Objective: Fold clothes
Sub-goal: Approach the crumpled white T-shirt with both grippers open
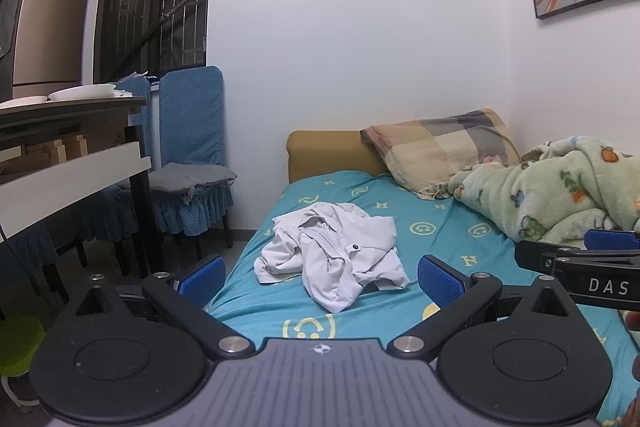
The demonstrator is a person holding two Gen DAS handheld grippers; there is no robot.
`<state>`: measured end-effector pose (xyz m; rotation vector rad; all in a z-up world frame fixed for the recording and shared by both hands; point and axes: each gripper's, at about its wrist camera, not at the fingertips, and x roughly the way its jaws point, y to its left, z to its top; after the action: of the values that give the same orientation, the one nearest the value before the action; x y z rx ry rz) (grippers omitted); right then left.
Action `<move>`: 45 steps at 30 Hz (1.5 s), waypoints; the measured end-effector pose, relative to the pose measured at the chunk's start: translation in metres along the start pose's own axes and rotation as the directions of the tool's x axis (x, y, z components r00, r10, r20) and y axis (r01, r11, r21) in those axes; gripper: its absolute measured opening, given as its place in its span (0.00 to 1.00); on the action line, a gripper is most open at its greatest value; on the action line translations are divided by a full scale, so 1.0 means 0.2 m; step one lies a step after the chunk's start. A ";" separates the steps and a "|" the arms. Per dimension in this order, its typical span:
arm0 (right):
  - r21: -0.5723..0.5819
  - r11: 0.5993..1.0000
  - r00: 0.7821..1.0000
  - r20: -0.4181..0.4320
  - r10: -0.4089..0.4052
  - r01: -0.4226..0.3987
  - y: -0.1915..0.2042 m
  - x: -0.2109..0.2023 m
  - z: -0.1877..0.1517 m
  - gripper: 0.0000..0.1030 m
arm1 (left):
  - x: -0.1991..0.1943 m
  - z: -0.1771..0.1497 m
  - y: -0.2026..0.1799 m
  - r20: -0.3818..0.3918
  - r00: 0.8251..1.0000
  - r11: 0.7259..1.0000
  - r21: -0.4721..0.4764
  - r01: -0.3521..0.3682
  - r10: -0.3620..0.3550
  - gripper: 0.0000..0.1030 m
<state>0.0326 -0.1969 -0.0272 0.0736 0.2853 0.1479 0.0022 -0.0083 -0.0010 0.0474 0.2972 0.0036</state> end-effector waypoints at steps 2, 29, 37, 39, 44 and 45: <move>-0.008 1.000 1.000 0.000 -0.001 0.001 0.01 0.00 -0.01 0.89 | -0.03 -0.01 0.00 0.010 1.000 1.000 -0.005 0.003 -0.003 1.00; 0.113 0.993 0.997 0.068 -0.036 0.028 0.01 -0.22 0.32 0.89 | -0.21 0.23 0.06 -0.055 0.996 0.995 -0.081 0.067 -0.071 1.00; 0.253 0.967 0.996 0.083 -0.043 0.021 -0.12 -0.36 0.71 0.89 | -0.25 0.34 0.03 -0.057 0.993 0.988 -0.120 0.098 -0.106 1.00; 0.267 0.964 0.996 0.086 -0.021 -0.003 -0.16 -0.33 0.75 0.89 | -0.18 0.32 0.00 -0.090 0.992 0.991 -0.108 0.084 -0.094 1.00; 0.295 0.955 0.996 0.089 0.003 -0.029 -0.20 -0.16 0.70 0.89 | 0.16 0.24 -0.02 -0.186 0.976 0.988 -0.131 0.086 -0.109 0.99; 0.304 0.952 0.996 0.090 0.008 -0.035 -0.21 -0.11 0.68 0.89 | 0.24 0.22 -0.02 -0.196 0.974 0.986 -0.143 0.090 -0.117 0.99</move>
<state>0.0557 -0.2490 0.1056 0.3897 0.2177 0.1208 0.0616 -0.0140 0.0264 -0.1022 0.5040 -0.0761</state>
